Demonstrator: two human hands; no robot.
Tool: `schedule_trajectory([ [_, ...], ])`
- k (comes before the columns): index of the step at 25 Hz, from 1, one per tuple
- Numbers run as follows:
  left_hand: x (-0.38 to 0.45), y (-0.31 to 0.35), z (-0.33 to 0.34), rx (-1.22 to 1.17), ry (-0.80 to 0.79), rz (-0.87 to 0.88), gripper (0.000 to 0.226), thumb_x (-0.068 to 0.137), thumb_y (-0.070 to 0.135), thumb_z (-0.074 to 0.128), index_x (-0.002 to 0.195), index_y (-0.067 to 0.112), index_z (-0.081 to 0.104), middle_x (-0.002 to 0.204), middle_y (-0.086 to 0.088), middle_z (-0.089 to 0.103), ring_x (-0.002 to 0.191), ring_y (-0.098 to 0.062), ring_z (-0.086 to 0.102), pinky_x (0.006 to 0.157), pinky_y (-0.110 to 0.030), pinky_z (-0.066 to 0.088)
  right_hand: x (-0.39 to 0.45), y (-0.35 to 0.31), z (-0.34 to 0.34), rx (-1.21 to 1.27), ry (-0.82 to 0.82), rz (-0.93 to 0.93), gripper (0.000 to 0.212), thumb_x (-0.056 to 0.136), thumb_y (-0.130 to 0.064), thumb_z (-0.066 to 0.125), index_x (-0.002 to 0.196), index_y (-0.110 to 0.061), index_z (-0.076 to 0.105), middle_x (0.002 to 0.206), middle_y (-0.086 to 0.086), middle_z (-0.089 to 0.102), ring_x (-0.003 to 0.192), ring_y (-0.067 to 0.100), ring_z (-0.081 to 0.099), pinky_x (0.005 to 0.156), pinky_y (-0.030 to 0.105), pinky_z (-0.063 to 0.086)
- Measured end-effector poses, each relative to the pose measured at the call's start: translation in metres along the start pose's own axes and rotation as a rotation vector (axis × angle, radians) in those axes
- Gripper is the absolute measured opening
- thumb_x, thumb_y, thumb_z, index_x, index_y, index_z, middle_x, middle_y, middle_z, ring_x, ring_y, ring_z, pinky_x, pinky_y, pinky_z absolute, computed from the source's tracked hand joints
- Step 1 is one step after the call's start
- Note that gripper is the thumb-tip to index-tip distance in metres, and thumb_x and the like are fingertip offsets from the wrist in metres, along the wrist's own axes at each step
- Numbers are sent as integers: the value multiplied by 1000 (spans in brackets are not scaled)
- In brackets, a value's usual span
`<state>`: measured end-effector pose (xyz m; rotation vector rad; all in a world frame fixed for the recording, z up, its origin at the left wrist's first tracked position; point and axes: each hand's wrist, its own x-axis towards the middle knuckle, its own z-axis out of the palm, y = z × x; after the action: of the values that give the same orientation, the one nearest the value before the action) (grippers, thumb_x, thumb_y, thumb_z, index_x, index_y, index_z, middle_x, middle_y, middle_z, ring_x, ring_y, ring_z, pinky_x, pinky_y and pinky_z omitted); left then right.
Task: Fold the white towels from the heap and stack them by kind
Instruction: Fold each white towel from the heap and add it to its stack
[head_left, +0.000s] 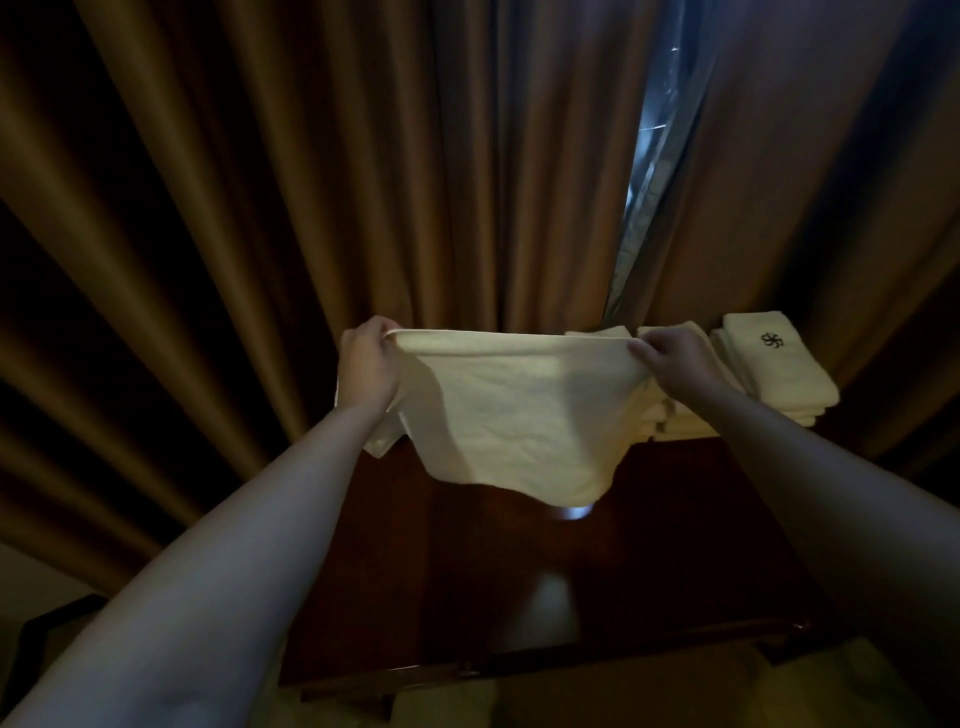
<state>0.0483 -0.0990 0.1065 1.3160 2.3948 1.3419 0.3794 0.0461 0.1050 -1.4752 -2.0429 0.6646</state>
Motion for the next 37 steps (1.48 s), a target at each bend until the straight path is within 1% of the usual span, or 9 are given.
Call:
schedule_trajectory([
  [4,-14,1,-14,14,88,70,26,93,8,40,100,18,63,102,1,57,105,-16,50,90,-34,46,-12,-2,-3,-113,41,-77,20,96,-28,55,97,-13,67,91,4,64,78,14,54,57,23,33],
  [6,-27,0,-23,52,131,112,26,93,7,40,102,17,62,101,2,57,107,-17,48,88,-25,40,-25,-4,-2,-112,102,-120,20,95,-30,56,97,-13,67,95,5,65,84,17,56,67,25,36],
  [10,-55,-4,-39,197,311,291,21,91,7,45,102,11,62,99,-5,62,98,-22,48,87,-28,35,-47,-11,-5,-61,134,-186,23,91,-33,61,94,-13,72,89,6,68,79,17,60,66,26,39],
  [14,-68,-17,-47,265,362,319,20,91,13,44,97,9,62,91,-7,63,90,-25,50,88,-36,37,-57,-21,-6,-78,50,-153,20,89,-25,64,95,-9,74,91,6,68,82,16,61,67,24,40],
  [20,-84,-49,-6,548,95,115,25,97,17,40,104,8,62,97,-12,65,95,-31,54,85,-41,41,-59,12,36,-334,-222,-13,19,86,-28,65,88,-12,74,85,4,68,77,17,61,66,30,50],
  [25,-103,-101,61,616,-183,32,27,92,6,41,111,6,60,112,-13,57,107,-31,47,86,-39,42,-50,72,94,-441,-265,107,21,88,-27,61,85,-9,70,86,10,67,83,28,63,63,28,43],
  [28,-102,-114,93,617,-196,-59,30,92,5,46,118,10,60,121,-14,45,116,-33,41,82,-44,48,-34,107,120,-376,-269,118,26,92,-28,57,87,-5,68,91,15,69,88,33,64,69,33,48],
  [34,-74,-121,164,339,-98,-491,31,94,8,40,118,11,60,109,-19,66,102,-40,62,82,-40,49,15,158,162,-325,-437,43,27,93,-9,44,108,-5,66,115,18,63,108,34,58,86,33,45],
  [37,-74,-132,207,283,-218,-496,45,97,12,40,142,14,38,126,-21,56,112,-39,56,87,-42,47,31,178,178,-185,-507,29,46,89,7,41,130,-11,55,131,15,51,123,32,47,99,35,39],
])
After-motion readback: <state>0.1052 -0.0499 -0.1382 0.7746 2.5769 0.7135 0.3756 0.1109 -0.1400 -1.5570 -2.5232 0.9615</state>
